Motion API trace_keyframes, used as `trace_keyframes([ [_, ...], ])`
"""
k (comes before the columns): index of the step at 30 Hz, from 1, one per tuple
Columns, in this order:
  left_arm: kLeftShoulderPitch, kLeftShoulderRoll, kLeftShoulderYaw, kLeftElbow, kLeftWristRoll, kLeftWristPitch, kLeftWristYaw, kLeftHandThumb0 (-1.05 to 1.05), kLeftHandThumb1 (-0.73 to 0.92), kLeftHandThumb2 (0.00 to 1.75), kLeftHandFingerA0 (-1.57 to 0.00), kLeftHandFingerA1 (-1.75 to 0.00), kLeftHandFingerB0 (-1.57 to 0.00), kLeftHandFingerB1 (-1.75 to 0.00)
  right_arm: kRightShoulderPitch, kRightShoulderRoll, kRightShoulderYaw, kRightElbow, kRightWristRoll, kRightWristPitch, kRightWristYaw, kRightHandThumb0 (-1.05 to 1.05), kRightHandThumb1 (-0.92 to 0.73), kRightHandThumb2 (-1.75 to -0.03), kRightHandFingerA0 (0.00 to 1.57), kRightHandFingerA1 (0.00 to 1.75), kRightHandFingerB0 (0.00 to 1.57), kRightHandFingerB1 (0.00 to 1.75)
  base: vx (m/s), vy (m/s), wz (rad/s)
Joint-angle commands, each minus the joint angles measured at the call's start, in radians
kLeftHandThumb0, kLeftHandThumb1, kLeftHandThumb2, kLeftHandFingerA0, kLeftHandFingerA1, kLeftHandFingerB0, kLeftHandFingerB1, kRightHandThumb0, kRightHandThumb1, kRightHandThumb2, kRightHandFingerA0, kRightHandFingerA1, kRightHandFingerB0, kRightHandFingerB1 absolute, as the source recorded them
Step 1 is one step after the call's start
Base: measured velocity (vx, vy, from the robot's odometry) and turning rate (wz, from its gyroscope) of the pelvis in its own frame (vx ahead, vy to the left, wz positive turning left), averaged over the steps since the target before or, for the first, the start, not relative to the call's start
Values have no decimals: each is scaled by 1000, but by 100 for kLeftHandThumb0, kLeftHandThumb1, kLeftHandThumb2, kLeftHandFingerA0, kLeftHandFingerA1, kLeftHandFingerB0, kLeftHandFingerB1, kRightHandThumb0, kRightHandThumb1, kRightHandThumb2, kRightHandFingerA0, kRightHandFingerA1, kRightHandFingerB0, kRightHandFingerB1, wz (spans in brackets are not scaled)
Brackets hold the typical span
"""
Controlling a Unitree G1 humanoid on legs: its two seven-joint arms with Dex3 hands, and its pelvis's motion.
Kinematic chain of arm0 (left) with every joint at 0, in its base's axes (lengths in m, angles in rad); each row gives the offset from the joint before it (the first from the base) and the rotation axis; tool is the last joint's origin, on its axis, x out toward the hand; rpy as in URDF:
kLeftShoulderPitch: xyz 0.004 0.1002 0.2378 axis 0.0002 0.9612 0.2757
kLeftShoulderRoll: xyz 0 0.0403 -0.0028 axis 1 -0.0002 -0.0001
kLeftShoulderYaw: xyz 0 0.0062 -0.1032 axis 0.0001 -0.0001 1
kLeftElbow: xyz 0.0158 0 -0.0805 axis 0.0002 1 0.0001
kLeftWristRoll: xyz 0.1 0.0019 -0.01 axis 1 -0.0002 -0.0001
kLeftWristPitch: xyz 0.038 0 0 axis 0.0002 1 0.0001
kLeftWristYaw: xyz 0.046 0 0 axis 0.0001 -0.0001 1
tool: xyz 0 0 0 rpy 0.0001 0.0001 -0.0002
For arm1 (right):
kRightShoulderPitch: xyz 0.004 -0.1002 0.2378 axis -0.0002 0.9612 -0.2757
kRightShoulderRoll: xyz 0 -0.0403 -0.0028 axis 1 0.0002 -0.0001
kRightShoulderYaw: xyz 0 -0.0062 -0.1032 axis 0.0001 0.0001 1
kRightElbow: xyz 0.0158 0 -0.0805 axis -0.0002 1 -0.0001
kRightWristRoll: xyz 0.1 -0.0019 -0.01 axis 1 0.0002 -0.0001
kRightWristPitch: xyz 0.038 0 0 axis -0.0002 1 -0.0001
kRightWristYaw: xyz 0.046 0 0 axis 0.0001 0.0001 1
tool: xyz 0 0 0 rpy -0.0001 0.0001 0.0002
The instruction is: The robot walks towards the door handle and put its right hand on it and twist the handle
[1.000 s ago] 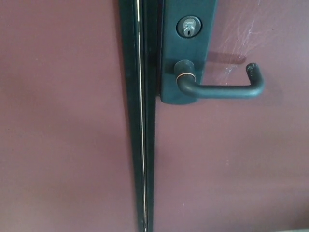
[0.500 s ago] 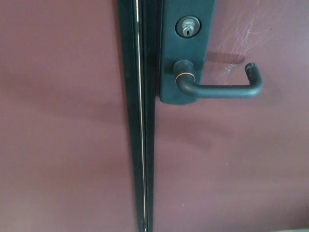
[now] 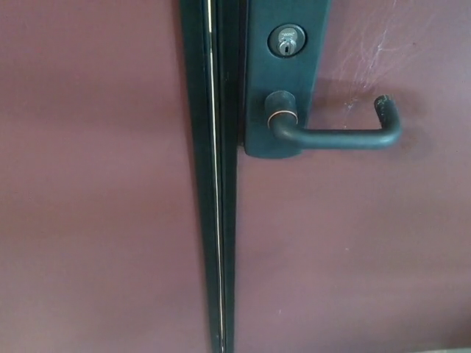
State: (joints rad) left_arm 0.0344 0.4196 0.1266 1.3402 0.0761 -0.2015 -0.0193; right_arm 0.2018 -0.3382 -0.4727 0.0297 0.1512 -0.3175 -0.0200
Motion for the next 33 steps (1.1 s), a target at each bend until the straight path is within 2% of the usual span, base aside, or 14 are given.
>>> trace_keyframes([
  [1, 21, 18, -6, -2, 13, -21, -34, -23, 44, 70, -71, -84, -34, -65, -90, -304, -50, -522, 281, 394, 134, -58, -32, -75, 55, 68, 43, 57, 0, 0, 0],
  [4, 18, 20, -9, 2, 19, -13, -28, -23, 44, 69, -71, -84, -35, -65, -162, -382, -19, -552, 308, 445, 166, -60, -31, -74, 57, 66, 43, 55, 0, 0, 0],
  [7, 16, 23, -18, 2, 28, -13, -26, -24, 44, 68, -71, -82, -35, -65, -228, -494, -4, -601, 368, 544, 195, -57, -33, -72, 57, 62, 44, 53, 0, 0, 0],
  [10, 16, 23, -18, 2, 28, -13, -26, -24, 44, 68, -71, -82, -35, -65, -228, -504, -7, -610, 380, 564, 188, -57, -33, -72, 57, 62, 44, 53, 0, 0, 0],
  [12, 15, 27, -24, -2, 33, -21, -27, -24, 44, 67, -70, -82, -35, -65, -320, -595, 44, -631, 402, 605, 233, -53, -38, -71, 55, 58, 43, 49, 0, 0, 0],
  [14, 15, 27, -24, -1, 32, -21, -27, -24, 44, 67, -70, -82, -35, -65, -323, -600, 43, -635, 408, 616, 231, -53, -38, -71, 55, 58, 43, 49, 0, 0, 0],
  [15, 14, 27, -26, -2, 33, -19, -31, -24, 43, 67, -67, -80, -36, -65, -375, -638, 125, -656, 389, 618, 283, -48, -47, -55, 58, 46, 43, 36, 0, 0, 0],
  [20, 16, 27, -28, -1, 29, -17, -36, -24, 43, 67, -66, -80, -37, -65, -435, -667, 188, -659, 393, 648, 309, -49, -48, -55, 57, 45, 41, 35, 0, 0, 0],
  [24, 28, 29, -29, -3, 26, -28, -31, -25, 44, 67, -67, -80, -37, -66, -613, -669, 345, -617, 365, 712, 365, -52, -49, -56, 55, 44, 39, 35, 0, 0, 0],
  [28, 28, 30, -34, -4, 27, -29, -29, -25, 44, 66, -67, -80, -37, -65, -676, -673, 390, -601, 352, 751, 384, -53, -52, -56, 55, 44, 39, 35, 0, 0, 0],
  [30, 22, 35, -51, -1, 43, -15, -27, -25, 44, 65, -68, -79, -37, -65, -794, -661, 500, -527, 279, 777, 445, -54, -52, -56, 55, 43, 40, 35, 0, 0, 0],
  [33, 23, 35, -55, -1, 40, -15, -26, -25, 44, 65, -68, -79, -37, -65, -809, -663, 510, -522, 280, 789, 448, -54, -52, -56, 55, 43, 40, 35, 0, 0, 0],
])
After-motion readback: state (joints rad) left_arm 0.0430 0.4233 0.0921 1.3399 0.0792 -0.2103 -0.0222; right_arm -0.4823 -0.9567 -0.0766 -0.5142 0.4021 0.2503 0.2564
